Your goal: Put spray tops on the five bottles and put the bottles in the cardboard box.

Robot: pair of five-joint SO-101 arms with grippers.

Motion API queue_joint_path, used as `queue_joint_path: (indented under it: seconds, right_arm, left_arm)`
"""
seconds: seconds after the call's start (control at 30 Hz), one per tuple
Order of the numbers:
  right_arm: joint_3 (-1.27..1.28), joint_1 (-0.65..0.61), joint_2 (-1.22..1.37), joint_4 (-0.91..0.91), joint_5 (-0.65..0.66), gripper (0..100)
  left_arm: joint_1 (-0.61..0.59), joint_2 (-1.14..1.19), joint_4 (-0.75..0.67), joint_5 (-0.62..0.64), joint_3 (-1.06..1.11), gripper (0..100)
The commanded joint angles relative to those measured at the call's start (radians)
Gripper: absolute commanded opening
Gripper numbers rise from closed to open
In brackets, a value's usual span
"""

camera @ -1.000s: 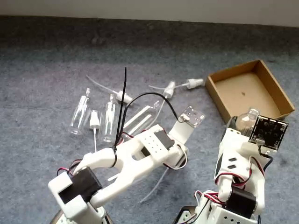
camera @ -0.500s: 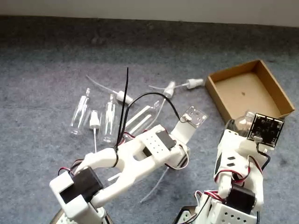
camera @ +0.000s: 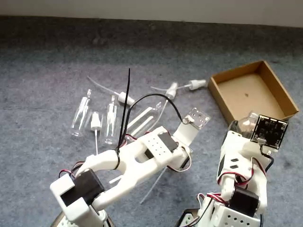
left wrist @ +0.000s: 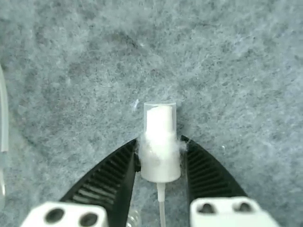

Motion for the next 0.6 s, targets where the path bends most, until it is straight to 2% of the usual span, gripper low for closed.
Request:
queue_joint_path:
  seconds: [0.0,0.23,0.43,0.57]
  right_arm:
    - [0.018,0.004,0.004,-0.101,0.000,8.4]
    - [0.157,0.004,0.002,-0.308,-0.002,8.4]
    - [0.185,0.002,0.002,-0.325,-0.008,8.4]
    - [0.186,-0.054,0.002,-0.325,-0.008,8.4]
  left_arm:
    - [0.018,-0.021,-0.012,0.012,-0.050,1]
    - [0.016,-0.160,0.000,0.014,-0.065,1]
    - [0.013,-0.397,0.140,0.008,-0.054,1]
    - [0.001,-0.564,0.252,0.006,-0.025,1]
